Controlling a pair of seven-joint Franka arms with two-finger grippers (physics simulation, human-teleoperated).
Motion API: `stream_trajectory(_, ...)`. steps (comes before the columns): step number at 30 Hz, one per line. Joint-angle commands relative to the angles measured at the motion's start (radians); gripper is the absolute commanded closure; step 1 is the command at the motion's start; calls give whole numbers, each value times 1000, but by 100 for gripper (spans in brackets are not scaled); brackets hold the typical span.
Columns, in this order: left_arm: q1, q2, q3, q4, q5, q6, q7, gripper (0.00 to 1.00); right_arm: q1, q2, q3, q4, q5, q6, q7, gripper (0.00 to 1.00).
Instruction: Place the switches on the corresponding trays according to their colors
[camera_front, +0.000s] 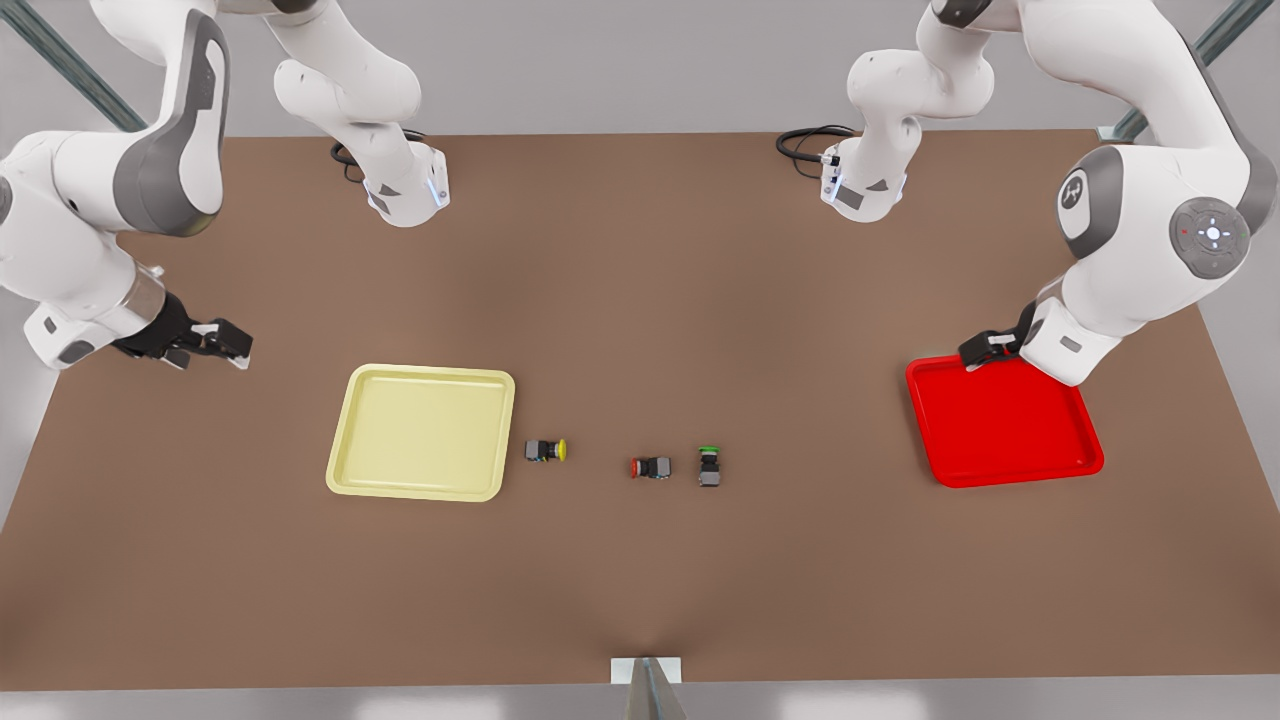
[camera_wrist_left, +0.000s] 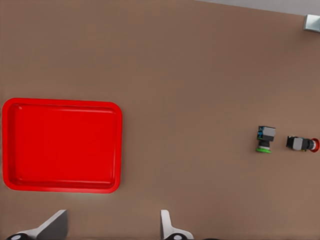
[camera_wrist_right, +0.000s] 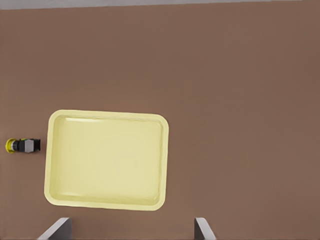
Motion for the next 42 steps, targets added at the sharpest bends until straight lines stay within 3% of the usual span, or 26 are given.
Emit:
stream_trajectory(1, 1, 0, -1, 0, 4, -3, 1, 0, 0, 0, 0, 0, 0, -1, 0, 0)
stream_trajectory(2, 1, 0, -1, -2, 4, -6, 1, 0, 0, 1, 0, 0, 0, -1, 0, 0)
stream_trajectory(3, -1, 37, -1, -2, 10, -143, 13, 0, 1, 5, 0, 2, 2, 0, 0, 0)
stream_trajectory(5, -19, 107, -40, 2, -6, -143, -161, 0, 9, 12, 1, 11, 10, -1, 2, 0)
stream_trajectory(7, -85, 224, -179, 15, -12, 58, -686, 0, 15, 14, 63, -8, 8, 0, -35, 0)
stream_trajectory(8, -165, 288, -199, 15, -10, 199, -950, 0, 18, 24, 89, -12, 8, 11, -107, 0)
stream_trajectory(11, -349, 408, -198, 15, -9, 477, -1505, 0, 32, 64, 150, -28, 8, 78, -432, 0)
stream_trajectory(14, -412, 492, -196, 17, -1, 596, -1908, 0, 23, 143, 216, -28, 8, 118, -758, 0)
stream_trajectory(19, -443, 621, -185, 130, 4, 653, -2047, 0, 9, 328, 383, -49, -19, 330, -1009, 0)
stream_trajectory(24, -444, 677, -187, 130, 88, 744, -2033, 0, 32, 500, 494, -78, -124, 508, -1131, 0)
stream_trajectory(29, -443, 738, -187, 181, 111, 808, -2034, 0, 178, 586, 443, -63, -162, 574, -1012, 0)
stream_trajectory(31, -441, 749, -187, 181, 111, 822, -2034, 0, 256, 601, 368, -54, -156, 572, -1011, 0)
stream_trajectory(42, -446, 812, -199, 195, 96, 831, -2038, 0, 237, 732, 362, 3, -173, 606, -966, 0)
